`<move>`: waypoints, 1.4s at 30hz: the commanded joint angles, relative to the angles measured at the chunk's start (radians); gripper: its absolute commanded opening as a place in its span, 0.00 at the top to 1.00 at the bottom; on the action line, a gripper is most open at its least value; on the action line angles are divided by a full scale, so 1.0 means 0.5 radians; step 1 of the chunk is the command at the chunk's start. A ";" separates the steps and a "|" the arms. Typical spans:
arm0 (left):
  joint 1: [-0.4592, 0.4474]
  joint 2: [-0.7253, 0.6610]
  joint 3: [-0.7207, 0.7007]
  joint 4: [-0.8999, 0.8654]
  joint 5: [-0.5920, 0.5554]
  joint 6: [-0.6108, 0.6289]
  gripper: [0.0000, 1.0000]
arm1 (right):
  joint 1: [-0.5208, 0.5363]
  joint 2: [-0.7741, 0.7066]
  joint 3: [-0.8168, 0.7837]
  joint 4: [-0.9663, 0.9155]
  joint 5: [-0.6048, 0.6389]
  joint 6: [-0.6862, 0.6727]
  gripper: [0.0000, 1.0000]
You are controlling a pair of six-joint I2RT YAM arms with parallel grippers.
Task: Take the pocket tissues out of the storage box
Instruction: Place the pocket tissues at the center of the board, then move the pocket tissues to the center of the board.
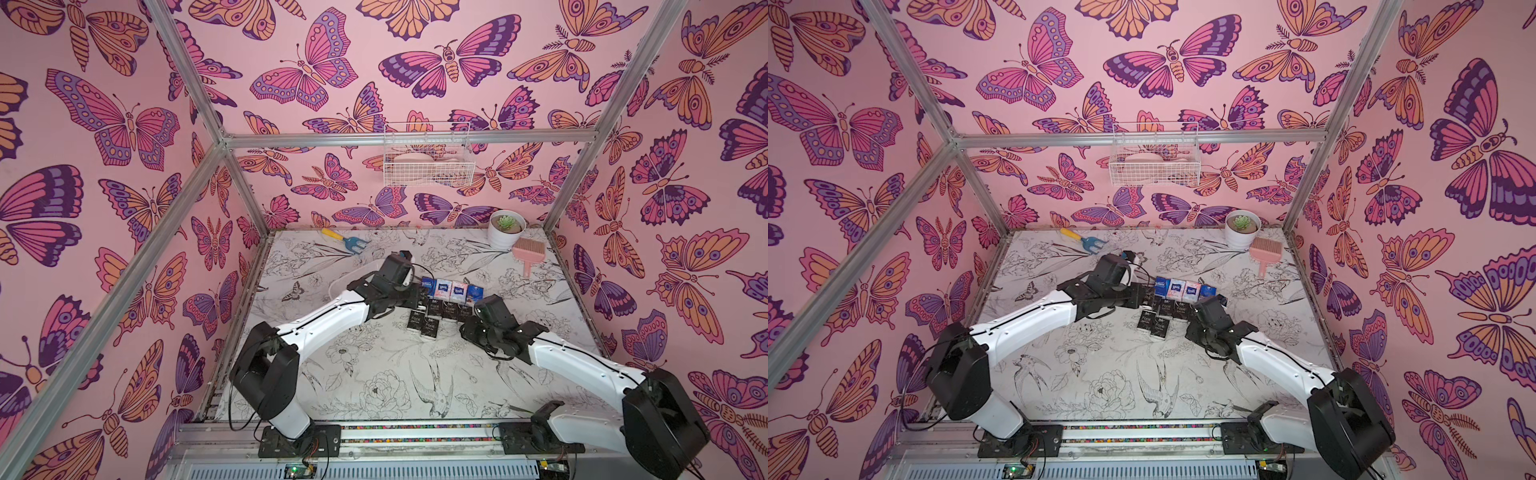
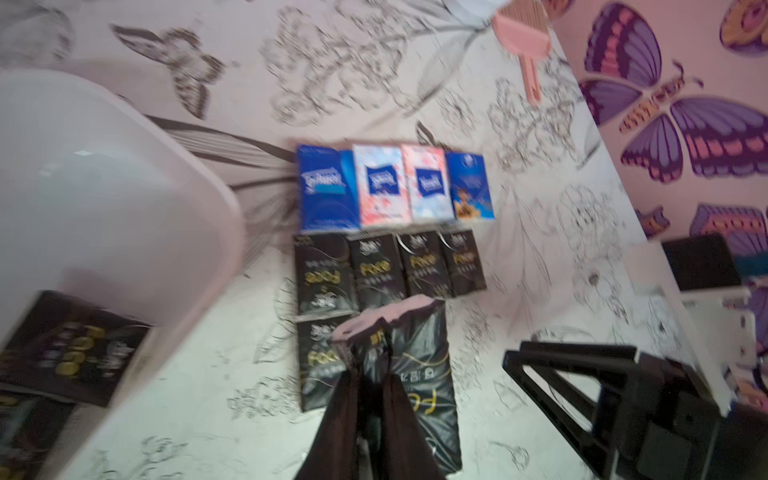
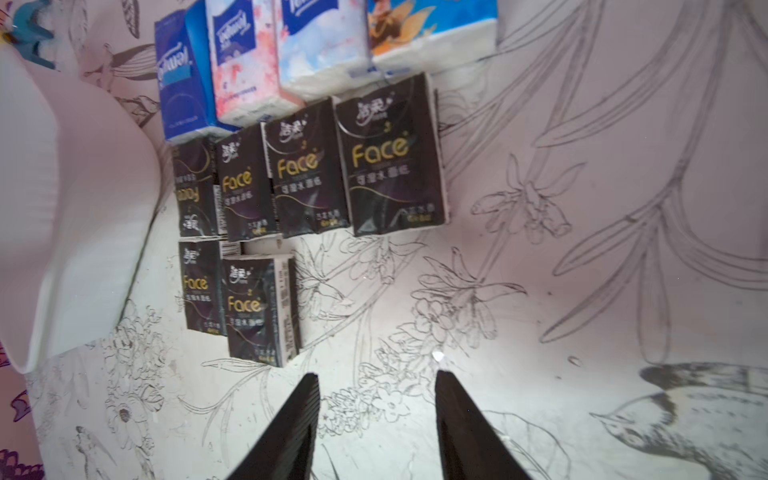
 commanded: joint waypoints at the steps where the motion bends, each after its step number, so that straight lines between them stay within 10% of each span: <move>1: -0.113 0.153 0.074 -0.078 0.055 -0.054 0.89 | -0.015 -0.038 -0.013 -0.214 0.028 -0.061 0.51; 16: -0.393 0.634 0.235 -0.065 0.102 -0.240 0.88 | -0.016 -0.041 -0.107 -0.140 -0.061 -0.047 0.52; 23: -0.393 0.661 0.249 -0.072 0.085 -0.279 0.72 | -0.015 -0.047 -0.112 -0.122 -0.086 -0.050 0.51; 42: 0.076 -0.198 -0.127 -0.118 -0.003 -0.261 0.63 | -0.016 0.065 -0.212 0.422 -0.324 0.004 0.52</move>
